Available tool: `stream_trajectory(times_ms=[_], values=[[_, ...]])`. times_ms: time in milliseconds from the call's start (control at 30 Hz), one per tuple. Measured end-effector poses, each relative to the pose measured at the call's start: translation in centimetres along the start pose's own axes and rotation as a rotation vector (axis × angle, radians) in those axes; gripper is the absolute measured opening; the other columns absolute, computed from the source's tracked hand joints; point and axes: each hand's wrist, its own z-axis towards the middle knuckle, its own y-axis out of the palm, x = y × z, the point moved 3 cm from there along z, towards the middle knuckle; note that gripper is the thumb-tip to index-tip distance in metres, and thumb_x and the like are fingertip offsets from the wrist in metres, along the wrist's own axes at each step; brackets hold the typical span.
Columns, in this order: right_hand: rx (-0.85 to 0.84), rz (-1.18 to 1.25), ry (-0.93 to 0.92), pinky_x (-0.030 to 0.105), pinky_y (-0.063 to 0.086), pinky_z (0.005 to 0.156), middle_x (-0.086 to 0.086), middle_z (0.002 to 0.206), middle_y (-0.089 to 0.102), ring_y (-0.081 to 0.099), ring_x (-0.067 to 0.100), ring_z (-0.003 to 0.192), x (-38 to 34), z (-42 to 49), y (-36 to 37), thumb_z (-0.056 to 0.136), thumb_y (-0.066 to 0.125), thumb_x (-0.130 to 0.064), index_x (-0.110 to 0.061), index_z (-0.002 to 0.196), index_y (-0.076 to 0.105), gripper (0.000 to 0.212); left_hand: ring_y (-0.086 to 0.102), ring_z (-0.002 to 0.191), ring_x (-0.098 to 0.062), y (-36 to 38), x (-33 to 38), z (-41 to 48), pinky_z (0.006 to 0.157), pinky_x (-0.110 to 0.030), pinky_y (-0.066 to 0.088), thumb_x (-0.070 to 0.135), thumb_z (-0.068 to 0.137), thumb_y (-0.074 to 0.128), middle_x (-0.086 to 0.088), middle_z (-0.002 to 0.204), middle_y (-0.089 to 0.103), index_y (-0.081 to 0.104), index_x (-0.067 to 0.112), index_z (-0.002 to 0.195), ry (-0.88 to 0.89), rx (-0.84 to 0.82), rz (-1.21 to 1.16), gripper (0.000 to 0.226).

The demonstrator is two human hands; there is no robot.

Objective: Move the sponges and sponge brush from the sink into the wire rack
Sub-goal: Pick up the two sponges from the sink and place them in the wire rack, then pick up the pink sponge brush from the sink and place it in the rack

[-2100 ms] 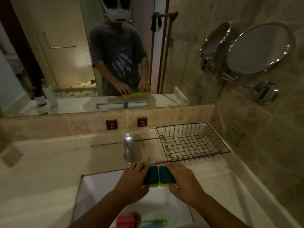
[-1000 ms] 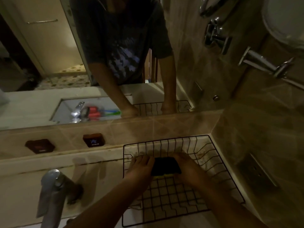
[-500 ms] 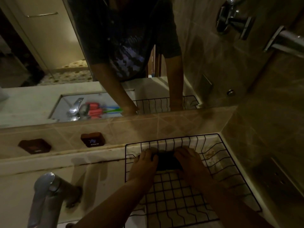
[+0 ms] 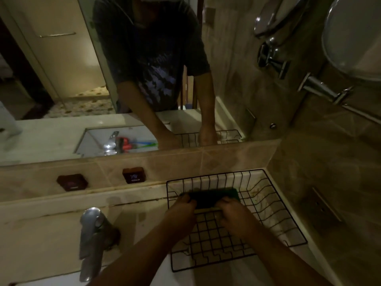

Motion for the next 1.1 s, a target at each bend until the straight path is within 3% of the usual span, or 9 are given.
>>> stream_trajectory(times_ms=[100, 267, 433, 600, 800, 1100], values=[[-0.007, 0.043, -0.022, 0.029, 0.051, 0.075, 0.001, 0.109, 0.061, 0.061, 0.021, 0.099, -3.3, -2.2, -0.1, 0.092, 0.057, -0.028, -0.02, 0.108, 0.061, 0.019, 0.047, 0.122, -0.024, -1.3, 0.1, -2.6, 0.098, -0.038, 0.049, 0.016, 0.095, 0.051, -0.009, 0.138, 0.048, 0.055, 0.012, 0.13, -0.001, 0.007, -0.051, 0.035], [0.105, 0.04, 0.027, 0.031, 0.054, 0.075, 0.001, 0.112, 0.059, 0.059, 0.016, 0.094, -9.9, -6.3, -0.4, 0.091, 0.055, -0.025, -0.023, 0.102, 0.062, 0.013, 0.05, 0.114, -0.021, -3.1, -0.1, -7.9, 0.095, -0.033, 0.049, 0.017, 0.093, 0.056, -0.005, 0.133, 0.051, 0.053, 0.018, 0.129, -0.004, 0.036, -0.087, 0.037], [0.108, 0.092, 0.0, 0.034, 0.052, 0.092, -0.002, 0.125, 0.062, 0.057, 0.016, 0.11, -16.4, -10.5, 0.7, 0.091, 0.058, -0.025, -0.027, 0.119, 0.061, 0.029, 0.053, 0.116, -0.023, -4.8, -1.2, -15.1, 0.093, -0.034, 0.047, 0.029, 0.092, 0.059, -0.005, 0.133, 0.054, 0.045, 0.022, 0.138, 0.006, 0.01, -0.077, 0.048], [0.015, 0.087, -0.001, 0.032, 0.039, 0.109, -0.006, 0.14, 0.054, 0.047, 0.012, 0.128, -21.6, -12.8, 3.9, 0.094, 0.058, -0.036, -0.032, 0.133, 0.055, 0.039, 0.053, 0.121, -0.026, -4.6, -5.1, -22.3, 0.096, -0.038, 0.049, 0.038, 0.091, 0.062, -0.007, 0.138, 0.053, 0.04, 0.019, 0.143, -0.036, -0.048, -0.015, 0.059], [-0.017, 0.096, 0.016, 0.023, 0.04, 0.095, -0.001, 0.13, 0.059, 0.052, 0.015, 0.121, -25.4, -14.5, 7.6, 0.089, 0.064, -0.036, -0.026, 0.128, 0.055, 0.041, 0.052, 0.12, -0.027, -3.3, -9.4, -28.7, 0.096, -0.042, 0.049, 0.042, 0.091, 0.058, -0.007, 0.134, 0.054, 0.047, 0.017, 0.134, -0.115, -0.101, 0.011, 0.051], [-0.206, 0.089, 0.027, 0.024, 0.04, 0.095, -0.001, 0.127, 0.06, 0.054, 0.016, 0.114, -27.8, -17.7, 17.0, 0.088, 0.066, -0.035, -0.024, 0.128, 0.055, 0.043, 0.058, 0.111, -0.024, 2.9, -12.1, -37.5, 0.091, -0.036, 0.05, 0.035, 0.087, 0.062, -0.004, 0.122, 0.06, 0.055, 0.019, 0.126, -0.266, -0.214, -0.076, 0.043]])
